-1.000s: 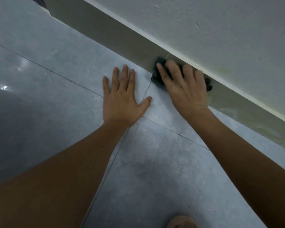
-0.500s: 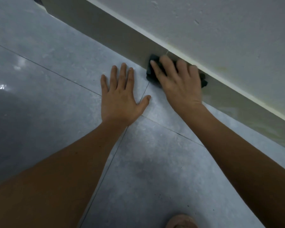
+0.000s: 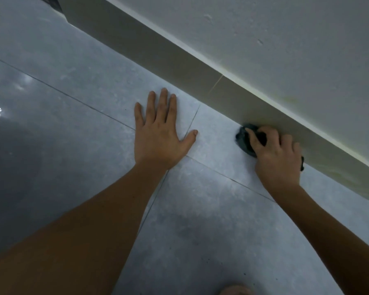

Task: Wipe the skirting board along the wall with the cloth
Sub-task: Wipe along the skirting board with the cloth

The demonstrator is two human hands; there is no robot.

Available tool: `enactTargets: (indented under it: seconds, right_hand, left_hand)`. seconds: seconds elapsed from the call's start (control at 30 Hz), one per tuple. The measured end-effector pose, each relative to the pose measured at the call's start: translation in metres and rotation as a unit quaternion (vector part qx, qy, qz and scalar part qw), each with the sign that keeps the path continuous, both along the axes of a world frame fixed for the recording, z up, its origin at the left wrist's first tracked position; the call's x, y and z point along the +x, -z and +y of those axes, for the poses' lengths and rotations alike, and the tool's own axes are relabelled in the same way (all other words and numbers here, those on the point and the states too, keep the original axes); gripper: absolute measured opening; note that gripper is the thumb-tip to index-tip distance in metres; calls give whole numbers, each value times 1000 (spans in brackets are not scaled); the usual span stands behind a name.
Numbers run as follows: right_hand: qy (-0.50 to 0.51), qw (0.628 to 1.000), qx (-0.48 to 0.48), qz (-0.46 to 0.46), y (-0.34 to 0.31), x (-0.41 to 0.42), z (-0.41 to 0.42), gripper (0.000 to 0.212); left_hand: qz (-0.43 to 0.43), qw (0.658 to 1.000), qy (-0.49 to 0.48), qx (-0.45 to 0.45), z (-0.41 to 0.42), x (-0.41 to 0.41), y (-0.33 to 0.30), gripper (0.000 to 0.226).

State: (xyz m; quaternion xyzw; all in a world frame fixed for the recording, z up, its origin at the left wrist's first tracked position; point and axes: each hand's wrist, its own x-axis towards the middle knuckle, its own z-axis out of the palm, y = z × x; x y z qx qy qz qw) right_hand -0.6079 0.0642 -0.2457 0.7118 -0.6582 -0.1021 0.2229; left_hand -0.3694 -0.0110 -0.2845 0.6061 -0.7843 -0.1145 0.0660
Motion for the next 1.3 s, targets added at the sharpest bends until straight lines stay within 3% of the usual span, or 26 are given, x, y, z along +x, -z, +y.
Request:
enactTargets:
  seconds: [0.13,0.23,0.43,0.53,0.67,0.83,1.1,1.3]
  right_hand:
    - [63,996,-24,-66,10,38,-16,48]
    - [38,997,-22,-69,11,69,-35,51]
    - [-136,988,-9,77,5,44,-57,52]
    - [-165,978,1,126,1,-3,-34,51]
    - [-123,981,-16,150,-11,-42,2,49]
    - [-139,971,-153,119,-24,-21,-33,50]
    - [-76,989,-19,129,8,-15,-12,55]
    - [-119,974,-134,136,-24,-36,-13,54]
  left_hand:
    - [-1,1000,-8,-5,-5,5,1,89]
    - [-5,1000,-10,-3,-5,11,2,89]
    - [-37,999,-19,-12,-3,14,-2,89]
    - [-21,999,-36,-5,9,-2,-8,83]
    - [3,1000,-26,14,27,-42,-7,81]
    - [-7,999,-38,4,20,-50,-3,85]
    - [-1,1000,-28,14,31,-56,-2,84]
    - [-4,1000,-25,10,27,-53,-3,85]
